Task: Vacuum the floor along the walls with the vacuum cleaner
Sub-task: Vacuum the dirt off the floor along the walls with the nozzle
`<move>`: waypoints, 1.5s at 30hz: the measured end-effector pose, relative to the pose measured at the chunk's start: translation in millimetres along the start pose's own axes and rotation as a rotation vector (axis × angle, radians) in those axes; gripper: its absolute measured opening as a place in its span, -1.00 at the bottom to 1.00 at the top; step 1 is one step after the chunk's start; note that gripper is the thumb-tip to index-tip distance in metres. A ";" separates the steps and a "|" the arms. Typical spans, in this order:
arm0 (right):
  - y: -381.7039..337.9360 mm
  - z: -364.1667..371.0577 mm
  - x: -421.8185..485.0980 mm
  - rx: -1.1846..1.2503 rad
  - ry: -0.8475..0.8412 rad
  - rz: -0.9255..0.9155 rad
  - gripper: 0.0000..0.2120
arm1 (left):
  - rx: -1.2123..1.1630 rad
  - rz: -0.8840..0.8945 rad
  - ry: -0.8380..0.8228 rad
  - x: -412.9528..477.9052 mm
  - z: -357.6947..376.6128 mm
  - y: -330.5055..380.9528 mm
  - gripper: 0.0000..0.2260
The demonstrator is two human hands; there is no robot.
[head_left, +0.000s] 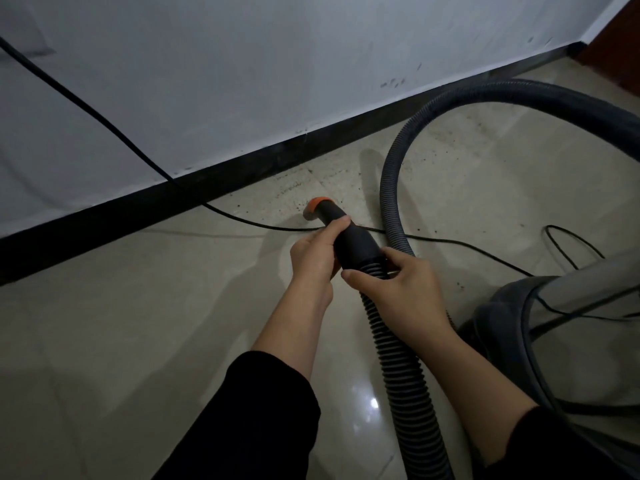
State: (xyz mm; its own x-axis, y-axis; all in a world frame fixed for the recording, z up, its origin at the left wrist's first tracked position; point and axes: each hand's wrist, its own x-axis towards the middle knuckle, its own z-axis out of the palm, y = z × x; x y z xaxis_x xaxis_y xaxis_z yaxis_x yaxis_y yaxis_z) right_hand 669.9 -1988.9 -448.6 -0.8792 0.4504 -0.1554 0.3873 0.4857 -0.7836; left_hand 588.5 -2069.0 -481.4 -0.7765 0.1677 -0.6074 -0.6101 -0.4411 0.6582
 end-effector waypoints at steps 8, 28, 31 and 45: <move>5.3 -2.3 -17.5 -0.033 -0.036 0.032 -0.77 | -0.002 0.003 0.058 -12.9 -12.3 -14.5 -0.87; 9.6 -17.0 -33.3 -0.048 0.045 0.145 -0.76 | 0.204 -0.145 -0.036 -15.6 3.7 -16.9 -0.84; 0.2 -21.6 -31.0 -0.036 0.027 0.180 -0.73 | 0.255 -0.204 -0.054 -13.5 8.2 -6.7 -0.90; -25.1 -7.4 -0.7 -0.119 0.057 0.323 -0.72 | 0.341 -0.439 -0.178 20.3 21.3 26.4 -0.68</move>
State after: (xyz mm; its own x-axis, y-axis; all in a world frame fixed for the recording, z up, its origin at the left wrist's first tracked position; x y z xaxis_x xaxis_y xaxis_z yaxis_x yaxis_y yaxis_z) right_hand 662.8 -1995.8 -424.4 -0.6905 0.6347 -0.3471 0.6754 0.3937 -0.6236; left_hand 553.2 -2058.4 -466.9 -0.4362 0.4289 -0.7911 -0.8741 0.0070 0.4858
